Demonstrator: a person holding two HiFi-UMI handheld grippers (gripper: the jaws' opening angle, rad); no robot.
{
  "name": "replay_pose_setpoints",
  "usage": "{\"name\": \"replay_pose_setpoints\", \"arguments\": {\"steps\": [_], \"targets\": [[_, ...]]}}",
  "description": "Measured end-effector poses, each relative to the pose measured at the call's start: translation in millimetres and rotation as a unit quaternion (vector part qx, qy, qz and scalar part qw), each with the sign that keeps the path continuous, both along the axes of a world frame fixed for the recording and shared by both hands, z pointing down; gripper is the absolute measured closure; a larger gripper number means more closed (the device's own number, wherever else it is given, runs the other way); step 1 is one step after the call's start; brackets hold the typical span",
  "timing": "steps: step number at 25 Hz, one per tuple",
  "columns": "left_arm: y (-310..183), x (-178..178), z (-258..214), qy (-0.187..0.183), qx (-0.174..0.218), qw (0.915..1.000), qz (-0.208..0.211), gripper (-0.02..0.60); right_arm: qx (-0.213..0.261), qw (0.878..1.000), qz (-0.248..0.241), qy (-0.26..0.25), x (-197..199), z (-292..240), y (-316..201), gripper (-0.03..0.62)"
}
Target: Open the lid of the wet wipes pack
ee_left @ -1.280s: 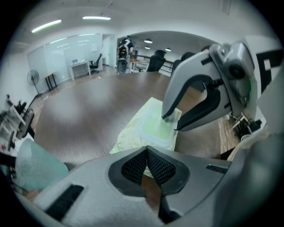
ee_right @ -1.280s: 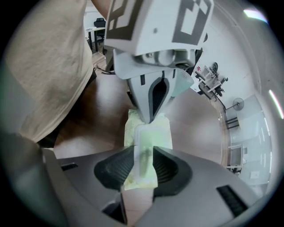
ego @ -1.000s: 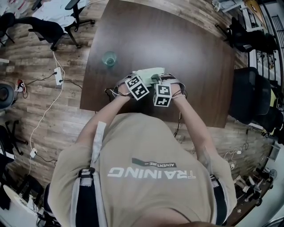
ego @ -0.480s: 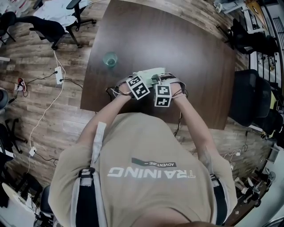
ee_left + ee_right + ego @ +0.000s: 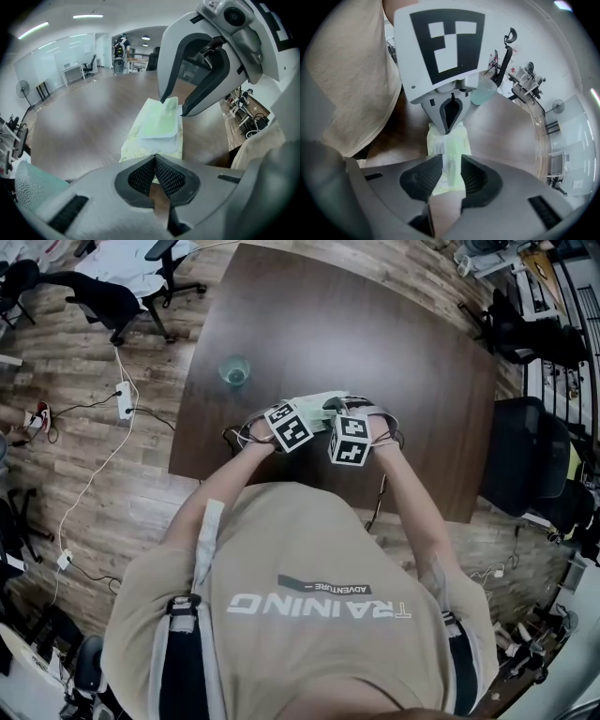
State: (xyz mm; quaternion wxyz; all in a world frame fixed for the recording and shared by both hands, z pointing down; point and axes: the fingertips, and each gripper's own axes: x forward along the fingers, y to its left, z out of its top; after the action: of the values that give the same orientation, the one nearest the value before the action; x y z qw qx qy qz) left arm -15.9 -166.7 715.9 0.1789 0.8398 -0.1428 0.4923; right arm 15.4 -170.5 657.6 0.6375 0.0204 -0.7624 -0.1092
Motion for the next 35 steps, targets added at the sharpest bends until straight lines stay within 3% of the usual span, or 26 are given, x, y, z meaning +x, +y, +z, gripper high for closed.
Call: {"name": "replay_pose_setpoints", "arguments": {"steps": [3,7,19,35], "targets": [[0,0,-1,0.002,0.0,1.0,-0.002,0.572,0.009,1.0,0.02,-0.014,2,-7,-7,0.481],[1,3,-1,0.001,-0.001,1.0,0.0,0.572,0.039,0.999,0.023,-0.007,11,-8,-12,0.549],[0,4,-2,0.003,-0.003,1.0,-0.002,0.572,0.077,0.995,0.054,-0.038,9,-19,-32,0.556],[-1,-1,1,-0.032,-0.019,0.9991,0.02,0.572,0.1,0.991,0.064,-0.067,1,-13,-72,0.554]]}}
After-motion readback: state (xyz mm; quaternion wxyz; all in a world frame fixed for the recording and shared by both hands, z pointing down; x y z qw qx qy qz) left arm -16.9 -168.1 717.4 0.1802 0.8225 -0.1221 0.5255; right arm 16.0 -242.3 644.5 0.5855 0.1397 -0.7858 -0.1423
